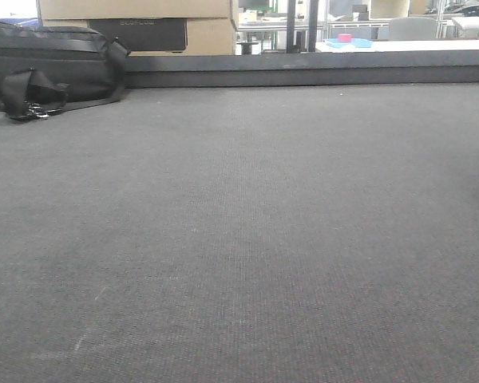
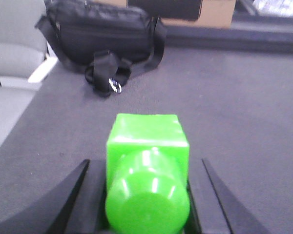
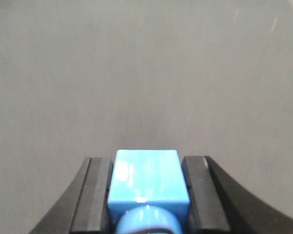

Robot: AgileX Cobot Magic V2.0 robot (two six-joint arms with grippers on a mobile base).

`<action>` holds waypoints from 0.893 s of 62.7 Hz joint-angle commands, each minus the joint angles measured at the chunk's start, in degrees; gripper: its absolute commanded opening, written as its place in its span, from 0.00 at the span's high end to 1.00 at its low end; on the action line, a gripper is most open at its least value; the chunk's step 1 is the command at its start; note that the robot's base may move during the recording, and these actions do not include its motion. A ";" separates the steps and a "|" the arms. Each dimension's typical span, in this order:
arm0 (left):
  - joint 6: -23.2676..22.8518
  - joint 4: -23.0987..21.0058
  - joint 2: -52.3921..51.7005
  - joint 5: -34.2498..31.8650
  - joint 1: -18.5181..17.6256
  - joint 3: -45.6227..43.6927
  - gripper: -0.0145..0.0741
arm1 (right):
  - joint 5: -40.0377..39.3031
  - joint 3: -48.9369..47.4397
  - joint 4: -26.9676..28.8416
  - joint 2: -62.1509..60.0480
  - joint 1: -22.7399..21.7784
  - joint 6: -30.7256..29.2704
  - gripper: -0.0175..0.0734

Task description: Grab block from conveyor and place in blue bin

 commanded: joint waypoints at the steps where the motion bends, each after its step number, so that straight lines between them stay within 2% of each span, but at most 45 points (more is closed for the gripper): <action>1: -0.30 -0.74 -4.24 -0.51 -0.20 0.98 0.96 | -6.81 2.13 -0.60 -5.57 -0.28 0.14 0.99; 14: -0.30 -0.74 -10.91 -2.92 -0.20 0.98 0.96 | -12.93 2.95 -0.60 -13.73 -0.28 0.14 0.99; 29: -0.30 -0.74 -14.66 -3.30 -0.20 0.98 0.96 | -13.03 2.95 -0.60 -19.18 -0.28 0.14 0.99; 56: -0.30 -0.74 -14.66 -3.55 -0.20 0.98 0.96 | -13.13 2.95 -0.60 -19.70 -0.28 0.14 0.99</action>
